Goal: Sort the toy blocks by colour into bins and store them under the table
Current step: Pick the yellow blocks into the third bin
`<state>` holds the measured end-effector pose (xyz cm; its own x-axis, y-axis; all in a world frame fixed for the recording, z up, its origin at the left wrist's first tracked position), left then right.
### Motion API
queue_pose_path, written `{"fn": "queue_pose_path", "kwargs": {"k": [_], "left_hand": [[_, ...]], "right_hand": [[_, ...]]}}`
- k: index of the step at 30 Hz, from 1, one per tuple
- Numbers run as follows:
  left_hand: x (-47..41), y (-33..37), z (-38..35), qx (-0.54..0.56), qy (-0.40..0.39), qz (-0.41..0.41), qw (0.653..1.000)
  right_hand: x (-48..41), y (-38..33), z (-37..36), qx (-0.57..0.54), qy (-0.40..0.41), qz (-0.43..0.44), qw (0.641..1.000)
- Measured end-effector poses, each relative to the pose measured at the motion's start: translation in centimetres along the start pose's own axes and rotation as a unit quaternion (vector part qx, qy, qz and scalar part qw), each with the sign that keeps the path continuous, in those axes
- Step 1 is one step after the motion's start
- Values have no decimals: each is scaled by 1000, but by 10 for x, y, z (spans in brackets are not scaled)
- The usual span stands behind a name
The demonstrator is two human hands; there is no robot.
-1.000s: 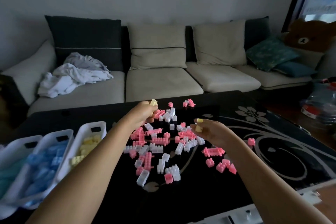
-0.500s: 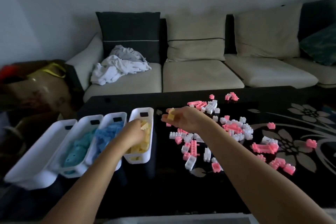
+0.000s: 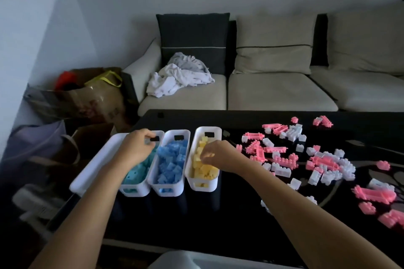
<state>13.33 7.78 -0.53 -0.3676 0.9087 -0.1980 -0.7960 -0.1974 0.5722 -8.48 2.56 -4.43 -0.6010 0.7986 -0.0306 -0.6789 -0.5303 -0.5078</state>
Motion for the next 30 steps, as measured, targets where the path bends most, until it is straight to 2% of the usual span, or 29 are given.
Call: {"fn": "queue_pose_path", "kwargs": {"k": [3, 6, 8, 13, 17, 19, 21, 26, 30], "left_hand": [[6, -34, 14, -67, 10, 22, 997], [14, -52, 23, -105, -1, 47, 993], [17, -64, 24, -112, -17, 70, 991], [22, -92, 19, -132, -63, 113, 983], [22, -96, 23, -127, -37, 116, 984], [22, -98, 27, -99, -19, 131, 986], [20, -100, 28, -84, -37, 152, 984], [18, -92, 32, -122, -58, 159, 978], [17, -89, 33, -120, -55, 161, 978]], "right_hand": [[-4, -15, -10, 102, -48, 13, 994], [-19, -17, -23, 207, -106, 19, 973], [-27, -15, -24, 240, -105, 11, 965], [-31, 2, -13, 177, -8, -36, 983], [-17, 16, -6, 92, 85, -52, 991], [-10, 21, -8, 67, 84, -58, 992], [-4, 23, -13, 63, 68, -56, 994], [4, 19, -15, 63, 69, -53, 994], [-1, 3, -5, 86, 112, -39, 989]]}}
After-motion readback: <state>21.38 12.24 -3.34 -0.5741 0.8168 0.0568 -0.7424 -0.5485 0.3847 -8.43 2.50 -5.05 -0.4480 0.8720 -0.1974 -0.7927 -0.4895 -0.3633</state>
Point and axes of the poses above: each hand's wrist, its own x-axis away from the middle knuckle, its own z-axis out of the back of the hand, y = z × x, the point moved 7 cm from there along -x, towards the middle knuckle, and after that the axes turned 4 degrees about x, right-handed, at the moved point
